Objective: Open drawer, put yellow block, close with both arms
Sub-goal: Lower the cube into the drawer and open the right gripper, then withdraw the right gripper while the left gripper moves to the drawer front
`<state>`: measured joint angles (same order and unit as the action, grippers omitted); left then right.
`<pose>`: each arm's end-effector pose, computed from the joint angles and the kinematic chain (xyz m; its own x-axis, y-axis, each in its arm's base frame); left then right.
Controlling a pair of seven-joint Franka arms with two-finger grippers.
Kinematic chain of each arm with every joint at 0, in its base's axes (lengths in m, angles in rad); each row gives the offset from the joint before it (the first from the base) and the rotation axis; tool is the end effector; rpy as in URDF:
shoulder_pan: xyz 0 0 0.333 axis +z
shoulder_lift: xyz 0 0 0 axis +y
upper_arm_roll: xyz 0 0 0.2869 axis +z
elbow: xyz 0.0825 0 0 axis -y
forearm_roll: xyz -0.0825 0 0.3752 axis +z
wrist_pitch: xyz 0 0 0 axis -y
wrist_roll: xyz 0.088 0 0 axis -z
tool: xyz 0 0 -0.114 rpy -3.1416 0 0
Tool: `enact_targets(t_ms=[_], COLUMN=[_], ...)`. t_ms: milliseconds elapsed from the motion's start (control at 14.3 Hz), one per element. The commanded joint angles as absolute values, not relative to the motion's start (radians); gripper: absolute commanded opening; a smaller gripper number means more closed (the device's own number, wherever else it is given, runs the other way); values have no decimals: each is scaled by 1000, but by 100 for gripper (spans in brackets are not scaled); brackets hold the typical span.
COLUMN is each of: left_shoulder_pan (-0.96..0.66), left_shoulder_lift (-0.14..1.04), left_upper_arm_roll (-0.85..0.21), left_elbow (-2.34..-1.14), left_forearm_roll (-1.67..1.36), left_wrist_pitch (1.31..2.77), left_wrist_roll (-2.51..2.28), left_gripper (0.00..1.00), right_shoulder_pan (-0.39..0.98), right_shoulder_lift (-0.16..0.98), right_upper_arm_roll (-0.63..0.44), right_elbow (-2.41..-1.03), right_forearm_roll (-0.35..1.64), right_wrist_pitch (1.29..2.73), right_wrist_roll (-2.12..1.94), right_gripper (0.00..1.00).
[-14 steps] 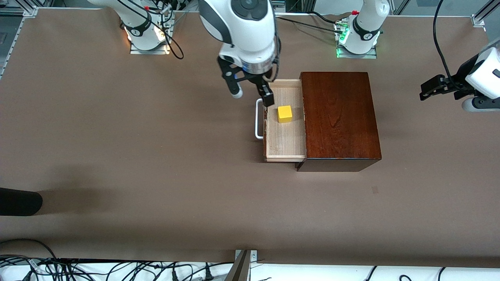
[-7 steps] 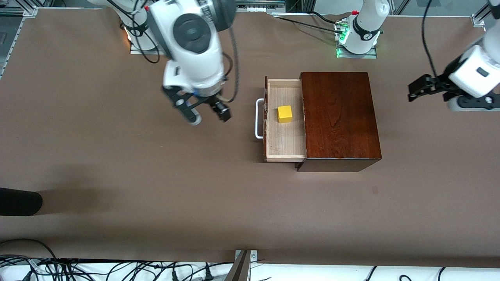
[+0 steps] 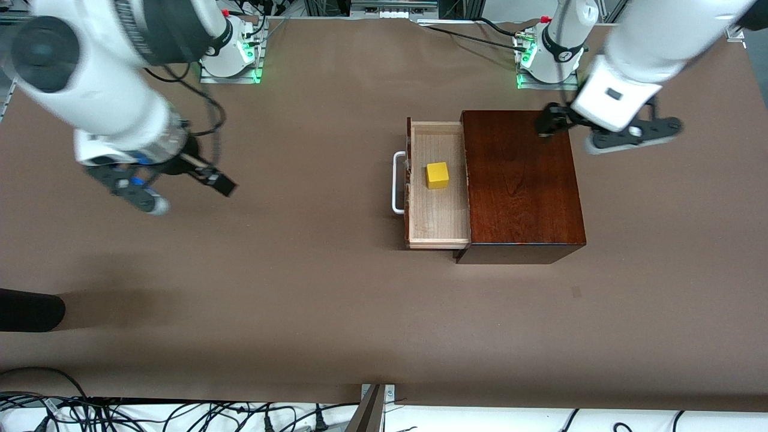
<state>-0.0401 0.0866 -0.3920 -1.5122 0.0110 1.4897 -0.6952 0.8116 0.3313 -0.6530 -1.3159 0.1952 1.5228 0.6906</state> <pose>0.5107 -0.2248 0.5642 0.9608 0.2611 -0.0927 0.2575 -0.9650 -0.0486 0.5899 0.1769 0.5405 0.8726 -0.4864 -0.0435 -0.4849 -0.8736 0.0408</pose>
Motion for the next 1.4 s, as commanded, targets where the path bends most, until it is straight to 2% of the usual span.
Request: enact_targets(t_ms=[0, 351, 561, 771, 912, 1122, 1332], left_shoulder_pan=[-127, -325, -412, -498, -538, -584, -586], left_shoulder_lift=[159, 293, 394, 512, 592, 659, 690], left_upper_arm_roll=[-425, -426, -422, -417, -407, -336, -315], left_elbow=[-1471, -1433, -1387, -1309, -1252, -1227, -1229], left_forearm_roll=[-5, -2, 2, 73, 115, 124, 126], left_wrist_pitch=[1471, 1525, 1567, 1608, 1612, 1690, 1723], left_wrist_roll=[-939, -1329, -1520, -1670, -1750, -1827, -1842], left_gripper=[100, 100, 100, 100, 100, 100, 100], right_shoulder_pan=[830, 781, 721, 716, 623, 445, 379], right_shoulder_lift=[291, 296, 308, 321, 310, 295, 235], right_upper_arm_roll=[-733, -862, -862, -853, -774, -534, -442], right_elbow=[-1376, -1381, -1379, -1388, -1388, -1391, -1462], right_forearm_roll=[213, 212, 216, 239, 239, 189, 161], right_wrist_pitch=[1531, 1451, 1453, 1436, 1416, 1439, 1495], right_wrist_roll=[481, -11, -55, -136, -237, -255, -244], right_gripper=[100, 100, 100, 100, 100, 100, 100])
